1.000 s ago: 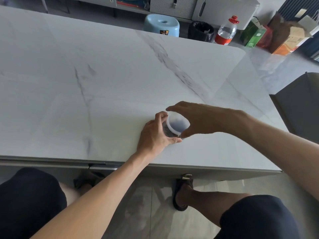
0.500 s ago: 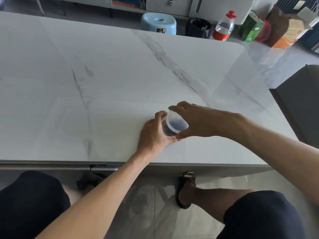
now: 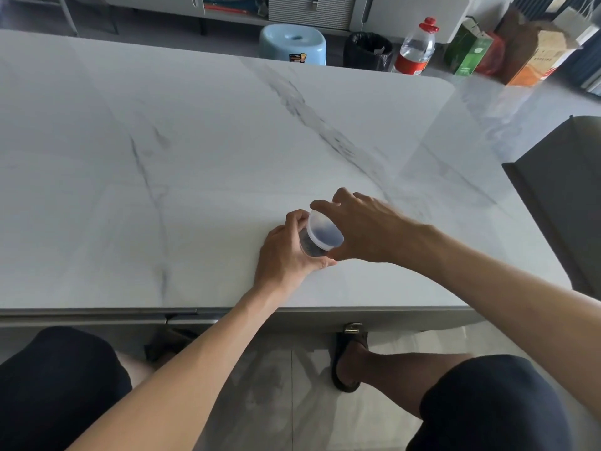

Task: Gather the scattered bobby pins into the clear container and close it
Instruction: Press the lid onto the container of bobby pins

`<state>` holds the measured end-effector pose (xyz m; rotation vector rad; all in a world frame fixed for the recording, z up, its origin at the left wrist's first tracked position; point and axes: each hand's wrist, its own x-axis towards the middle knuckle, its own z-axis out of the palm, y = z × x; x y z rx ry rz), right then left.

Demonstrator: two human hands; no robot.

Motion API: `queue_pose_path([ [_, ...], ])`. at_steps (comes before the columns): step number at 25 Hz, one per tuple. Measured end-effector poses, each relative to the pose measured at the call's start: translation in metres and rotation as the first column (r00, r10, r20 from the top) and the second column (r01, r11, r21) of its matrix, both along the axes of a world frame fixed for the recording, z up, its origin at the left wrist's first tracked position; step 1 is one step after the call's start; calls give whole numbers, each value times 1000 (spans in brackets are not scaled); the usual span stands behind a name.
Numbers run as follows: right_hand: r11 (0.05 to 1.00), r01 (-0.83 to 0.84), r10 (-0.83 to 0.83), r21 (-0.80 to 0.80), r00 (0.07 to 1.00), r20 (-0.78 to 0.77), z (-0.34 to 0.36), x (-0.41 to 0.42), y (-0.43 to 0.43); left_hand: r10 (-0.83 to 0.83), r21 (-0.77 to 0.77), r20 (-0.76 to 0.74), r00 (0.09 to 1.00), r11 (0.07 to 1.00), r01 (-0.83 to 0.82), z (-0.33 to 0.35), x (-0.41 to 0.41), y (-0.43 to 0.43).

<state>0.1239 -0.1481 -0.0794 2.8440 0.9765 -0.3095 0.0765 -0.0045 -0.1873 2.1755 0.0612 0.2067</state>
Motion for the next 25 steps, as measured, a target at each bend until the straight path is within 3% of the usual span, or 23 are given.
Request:
queue_pose_path([
  [5,952,147,-146,269,989,-24,-20,-18,-8,-7,82,-56,998,997,11,4,-2,-8],
  [8,884,268,-270,384,962,-48,-29,-30,-29,-185,181,-20,982,966,186,13,-5,-16],
  [10,821,379,-390,428,918,-65,-28,-38,-64,-288,363,-78,954,883,296,24,-6,-29],
  [13,720,552,-591,421,805,-45,-23,-44,-147,-234,623,-348,908,666,411,41,-4,-56],
  [15,629,675,-724,385,689,-26,-18,-45,-206,-177,608,-486,856,635,477,51,-3,-70],
  [18,532,777,-828,337,560,17,-17,-43,-272,-149,571,-556,818,647,505,56,0,-78],
  [25,548,790,-807,274,586,-74,-28,-32,-313,-137,604,-551,823,615,507,54,0,-76],
])
